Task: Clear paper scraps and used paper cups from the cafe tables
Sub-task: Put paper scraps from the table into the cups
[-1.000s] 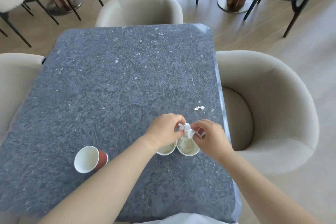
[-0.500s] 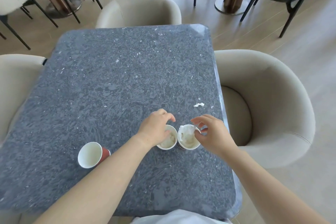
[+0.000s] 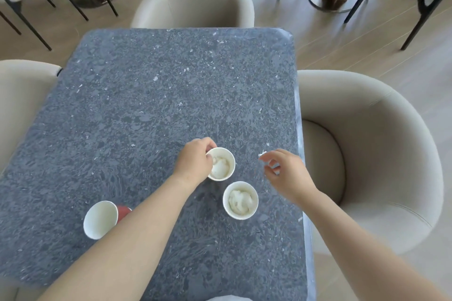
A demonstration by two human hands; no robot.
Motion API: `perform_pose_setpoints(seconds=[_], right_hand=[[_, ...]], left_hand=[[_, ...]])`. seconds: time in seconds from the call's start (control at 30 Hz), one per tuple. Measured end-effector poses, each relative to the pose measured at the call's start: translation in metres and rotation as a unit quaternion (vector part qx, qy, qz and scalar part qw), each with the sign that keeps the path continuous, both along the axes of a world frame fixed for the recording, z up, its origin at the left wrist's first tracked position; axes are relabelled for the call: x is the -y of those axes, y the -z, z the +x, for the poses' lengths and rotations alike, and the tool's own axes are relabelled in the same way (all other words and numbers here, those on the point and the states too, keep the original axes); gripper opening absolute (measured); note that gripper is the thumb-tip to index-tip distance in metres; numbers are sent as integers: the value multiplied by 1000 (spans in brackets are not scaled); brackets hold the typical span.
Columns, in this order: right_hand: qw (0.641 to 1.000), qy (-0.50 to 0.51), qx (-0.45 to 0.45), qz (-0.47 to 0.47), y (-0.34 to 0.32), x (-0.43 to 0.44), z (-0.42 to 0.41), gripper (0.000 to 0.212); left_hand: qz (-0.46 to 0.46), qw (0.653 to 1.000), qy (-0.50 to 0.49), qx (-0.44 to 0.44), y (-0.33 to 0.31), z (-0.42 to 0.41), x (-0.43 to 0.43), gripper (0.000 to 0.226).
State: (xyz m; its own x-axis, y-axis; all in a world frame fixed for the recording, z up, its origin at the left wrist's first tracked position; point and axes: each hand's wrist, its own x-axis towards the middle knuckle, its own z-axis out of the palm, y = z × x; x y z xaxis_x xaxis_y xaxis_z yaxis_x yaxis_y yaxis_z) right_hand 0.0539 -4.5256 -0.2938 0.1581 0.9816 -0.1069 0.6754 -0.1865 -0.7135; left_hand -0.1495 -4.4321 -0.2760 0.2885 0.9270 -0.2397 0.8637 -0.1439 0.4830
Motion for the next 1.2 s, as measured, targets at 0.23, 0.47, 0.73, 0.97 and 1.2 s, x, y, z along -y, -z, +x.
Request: perform_pose_setpoints(seconds=[0.23,0.47,0.73,0.97,1.2], right_hand=[[991,-66,95,-72,41,-40,17,29],[985,-74,83,-131,47,-57,3,29],[993,-74,-38,81,-18,-56,-59,18],[998,-54,-1,28,-30,-33,-79,23],[996,-56,66,-2,-31,25,-71,21]], left_hand=[[-4,1000,-29,3,14,1,-8,28],[-10,999,-44,4,9,-26,-1,21],[-1,1000,-23,21,-8,-38,13,19],[20,999,25,-2,-34,-55,24,21],[48,979,191,-61,-30,-41,37,30]])
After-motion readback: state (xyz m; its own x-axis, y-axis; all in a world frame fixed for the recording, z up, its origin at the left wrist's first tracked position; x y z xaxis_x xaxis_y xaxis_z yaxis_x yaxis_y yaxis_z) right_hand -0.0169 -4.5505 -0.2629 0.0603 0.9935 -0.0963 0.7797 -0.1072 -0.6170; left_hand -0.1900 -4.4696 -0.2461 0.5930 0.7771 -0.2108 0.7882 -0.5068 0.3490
